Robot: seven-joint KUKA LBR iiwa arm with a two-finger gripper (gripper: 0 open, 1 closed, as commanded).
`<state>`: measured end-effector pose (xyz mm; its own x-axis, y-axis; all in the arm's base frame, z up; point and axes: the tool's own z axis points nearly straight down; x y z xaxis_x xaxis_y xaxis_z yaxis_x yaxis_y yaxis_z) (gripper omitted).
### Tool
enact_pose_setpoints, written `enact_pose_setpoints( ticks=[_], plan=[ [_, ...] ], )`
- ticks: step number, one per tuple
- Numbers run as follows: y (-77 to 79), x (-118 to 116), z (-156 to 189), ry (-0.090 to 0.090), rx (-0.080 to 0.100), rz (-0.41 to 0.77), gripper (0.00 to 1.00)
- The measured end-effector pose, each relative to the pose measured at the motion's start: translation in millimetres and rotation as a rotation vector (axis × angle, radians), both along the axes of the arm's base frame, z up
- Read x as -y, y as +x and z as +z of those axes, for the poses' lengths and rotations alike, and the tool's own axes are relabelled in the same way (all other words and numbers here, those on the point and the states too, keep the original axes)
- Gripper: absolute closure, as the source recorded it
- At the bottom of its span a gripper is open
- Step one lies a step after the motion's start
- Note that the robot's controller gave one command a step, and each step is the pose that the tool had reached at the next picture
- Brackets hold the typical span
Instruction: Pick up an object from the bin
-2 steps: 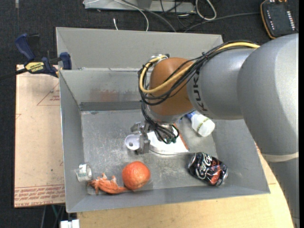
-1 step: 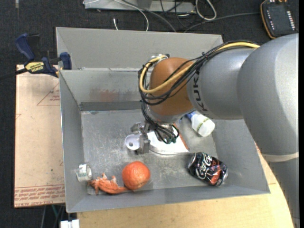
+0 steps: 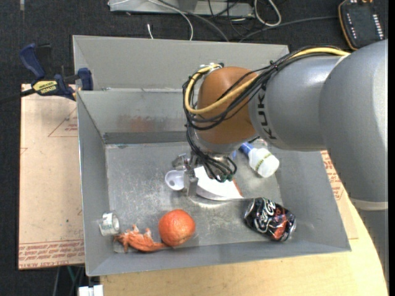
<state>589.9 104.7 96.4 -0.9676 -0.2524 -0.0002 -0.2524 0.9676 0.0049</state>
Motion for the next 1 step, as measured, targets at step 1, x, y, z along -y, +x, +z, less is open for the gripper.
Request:
enact_pose_setpoints(
  ticks=[1],
  plan=[
    [1.0, -0.3, 12.6, 0.001, 0.004, -0.001, 1.0]
  ],
)
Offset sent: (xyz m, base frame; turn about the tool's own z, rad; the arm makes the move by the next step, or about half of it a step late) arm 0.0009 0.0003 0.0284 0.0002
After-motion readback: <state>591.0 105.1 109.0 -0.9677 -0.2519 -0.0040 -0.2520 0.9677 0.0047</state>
